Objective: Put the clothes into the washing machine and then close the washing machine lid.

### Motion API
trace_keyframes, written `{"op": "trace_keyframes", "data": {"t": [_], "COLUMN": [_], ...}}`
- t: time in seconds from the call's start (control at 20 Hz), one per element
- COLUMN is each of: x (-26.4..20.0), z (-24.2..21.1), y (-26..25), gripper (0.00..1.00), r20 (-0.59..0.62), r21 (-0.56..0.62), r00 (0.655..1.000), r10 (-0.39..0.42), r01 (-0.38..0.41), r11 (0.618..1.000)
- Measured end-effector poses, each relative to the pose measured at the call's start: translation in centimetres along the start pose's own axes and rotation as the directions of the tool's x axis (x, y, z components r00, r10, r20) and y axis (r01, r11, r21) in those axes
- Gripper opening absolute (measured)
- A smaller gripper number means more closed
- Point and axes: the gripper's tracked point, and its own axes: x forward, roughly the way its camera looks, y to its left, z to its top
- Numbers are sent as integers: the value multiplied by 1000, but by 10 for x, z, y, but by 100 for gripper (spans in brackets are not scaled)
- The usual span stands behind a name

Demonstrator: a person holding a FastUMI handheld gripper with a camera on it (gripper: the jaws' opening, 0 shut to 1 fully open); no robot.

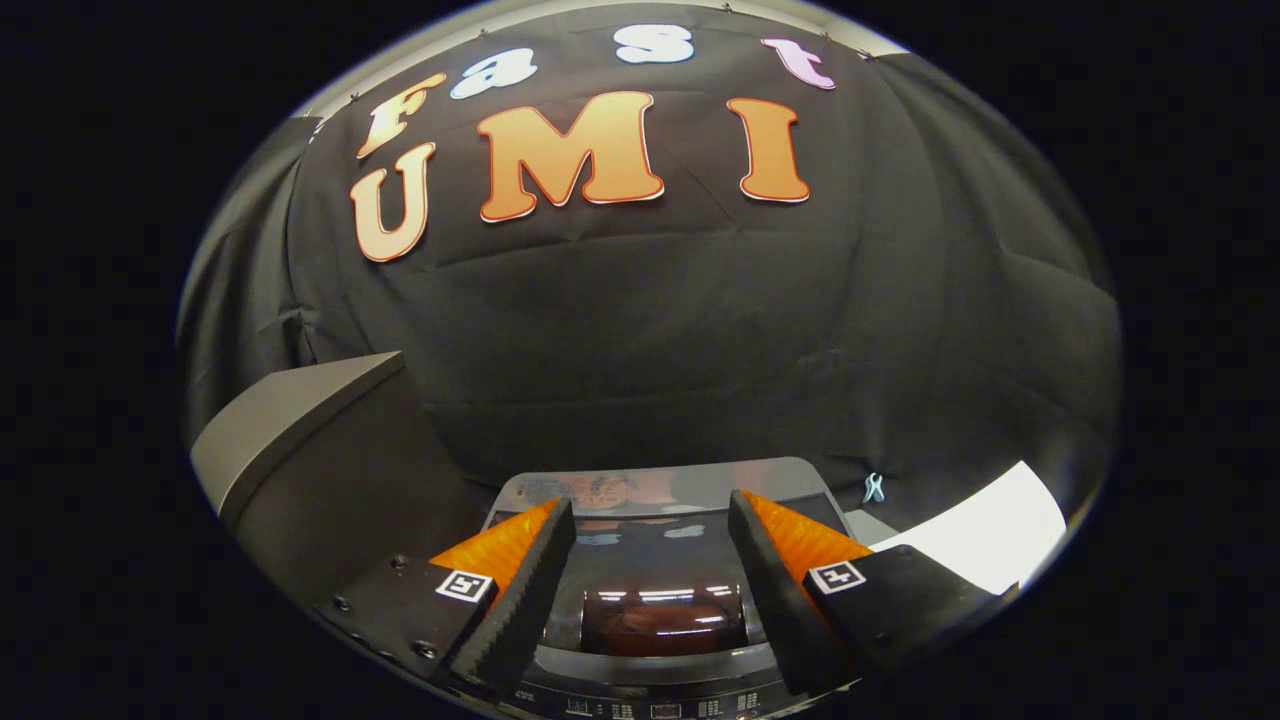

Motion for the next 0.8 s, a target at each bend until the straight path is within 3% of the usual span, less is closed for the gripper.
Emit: {"op": "trace_keyframes", "data": {"t": [0.3,0.55,0.8], "x": [-30,-104,-197], "z": [29,73,75], "y": [10,35,66], "gripper": [99,99,99], "r20": [55,182,240], "r21": [-2,-31,-1], "r00": [998,983,970], "r10": [19,6,-40], "r01": [-19,0,41], "r11": [1000,1000,999]}}
